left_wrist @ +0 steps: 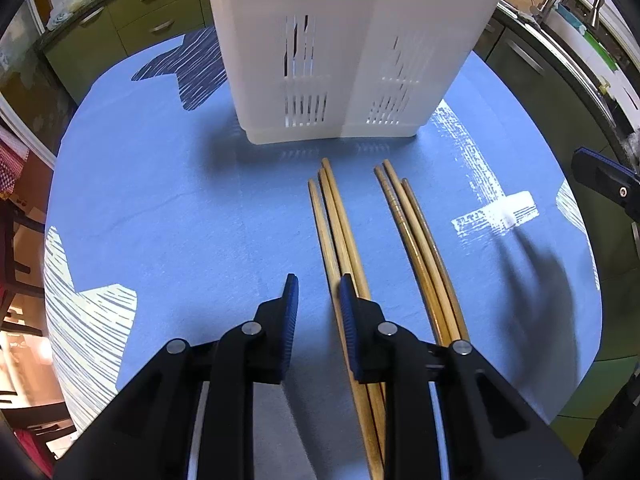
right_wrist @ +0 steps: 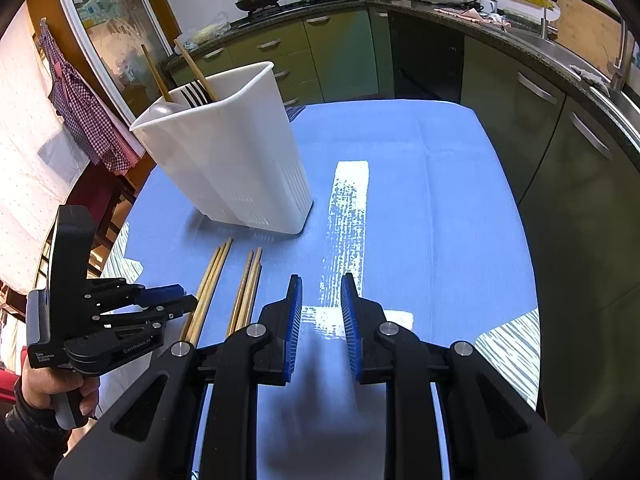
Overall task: Organize utensils
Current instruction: 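Grasp another wooden chopstick with the left gripper while the right gripper moves toward the chopsticks, then grasp a wooden chopstick with the right gripper while the left gripper lifts its chopstick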
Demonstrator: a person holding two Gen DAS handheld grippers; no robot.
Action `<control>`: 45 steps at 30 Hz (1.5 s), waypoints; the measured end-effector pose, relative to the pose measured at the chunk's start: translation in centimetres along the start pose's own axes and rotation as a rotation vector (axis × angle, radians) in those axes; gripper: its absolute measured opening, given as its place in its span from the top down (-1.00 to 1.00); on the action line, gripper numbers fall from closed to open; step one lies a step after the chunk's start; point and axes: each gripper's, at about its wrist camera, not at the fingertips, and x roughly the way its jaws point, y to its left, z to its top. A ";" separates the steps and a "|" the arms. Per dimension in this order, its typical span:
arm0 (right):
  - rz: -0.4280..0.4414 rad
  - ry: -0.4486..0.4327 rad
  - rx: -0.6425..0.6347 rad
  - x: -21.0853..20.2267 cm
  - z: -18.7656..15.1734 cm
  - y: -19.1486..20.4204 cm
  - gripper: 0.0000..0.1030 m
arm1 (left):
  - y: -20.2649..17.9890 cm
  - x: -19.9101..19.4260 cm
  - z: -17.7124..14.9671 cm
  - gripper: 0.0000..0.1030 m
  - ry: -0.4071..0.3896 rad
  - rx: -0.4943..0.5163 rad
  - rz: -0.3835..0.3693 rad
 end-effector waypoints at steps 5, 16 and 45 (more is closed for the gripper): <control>0.004 0.011 -0.008 0.5 -0.1 0.3 0.60 | -1.2 0.6 0.0 0.60 0.015 0.014 0.004; -0.003 0.104 -0.092 3.1 -1.1 3.0 0.60 | -0.6 -0.2 -0.5 0.88 -0.018 0.006 0.025; -0.075 0.335 -0.176 11.1 -1.4 8.8 0.70 | 2.2 -6.8 -1.8 0.88 -0.194 -0.002 -0.044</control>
